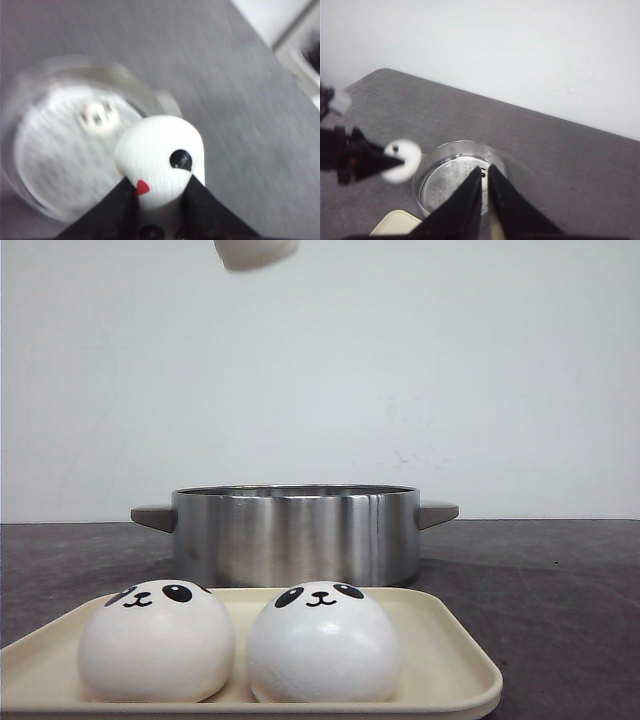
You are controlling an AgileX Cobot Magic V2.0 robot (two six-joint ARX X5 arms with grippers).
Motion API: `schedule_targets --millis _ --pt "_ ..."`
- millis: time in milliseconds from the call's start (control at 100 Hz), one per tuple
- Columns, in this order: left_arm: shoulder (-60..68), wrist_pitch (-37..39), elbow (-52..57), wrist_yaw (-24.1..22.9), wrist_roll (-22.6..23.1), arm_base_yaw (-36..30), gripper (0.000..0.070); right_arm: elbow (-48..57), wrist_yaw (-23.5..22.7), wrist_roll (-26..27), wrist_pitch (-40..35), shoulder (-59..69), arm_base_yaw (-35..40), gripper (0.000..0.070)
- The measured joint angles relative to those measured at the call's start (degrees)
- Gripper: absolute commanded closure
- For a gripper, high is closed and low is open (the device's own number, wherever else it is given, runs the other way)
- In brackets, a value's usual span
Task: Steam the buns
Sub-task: 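Lift the bun with the left gripper, lower into the pot, release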
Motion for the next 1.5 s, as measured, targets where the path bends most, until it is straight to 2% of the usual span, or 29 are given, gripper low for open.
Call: schedule_targets --millis 230,460,790,920,1000,1130,1170,1260,1300,1500 --pt "6.97 0.13 6.97 -0.61 3.39 5.95 0.069 0.0 0.0 0.0 0.09 0.0 0.0 0.0687" --pt "19.04 2.54 7.48 -0.09 5.07 10.16 0.069 0.0 0.0 0.0 0.11 0.0 0.0 0.0687" --pt "32.63 9.35 7.48 0.74 5.44 11.72 0.0681 0.0 0.0 -0.02 0.0 0.24 0.0 0.0687" --pt "35.78 10.4 7.48 0.76 5.44 11.76 0.0654 0.0 0.0 -0.04 -0.83 0.57 0.0 0.0687" --pt "36.92 11.06 7.48 0.76 5.44 11.76 0.058 0.0 0.24 -0.04 -1.6 0.76 0.0 0.0687" --pt "37.66 13.0 7.48 0.74 5.44 11.76 0.0514 0.0 1.6 -0.04 -2.56 1.18 0.0 0.0687" --pt "37.66 13.11 7.48 0.74 5.44 11.76 0.0443 -0.02 1.62 -0.04 -2.82 1.33 0.0 0.0687" --pt "37.66 13.09 7.48 0.72 5.44 11.76 0.0211 -0.02 1.68 -0.04 -2.82 1.38 0.0 0.0687" --pt "37.68 13.09 7.48 0.72 5.44 11.76 0.015 -0.02 1.68 -0.04 -2.82 1.38 0.0 0.0687" --pt "37.68 11.96 7.48 0.72 5.46 11.89 0.0138 -0.02 1.7 -0.04 -2.82 1.33 0.0 0.0687"
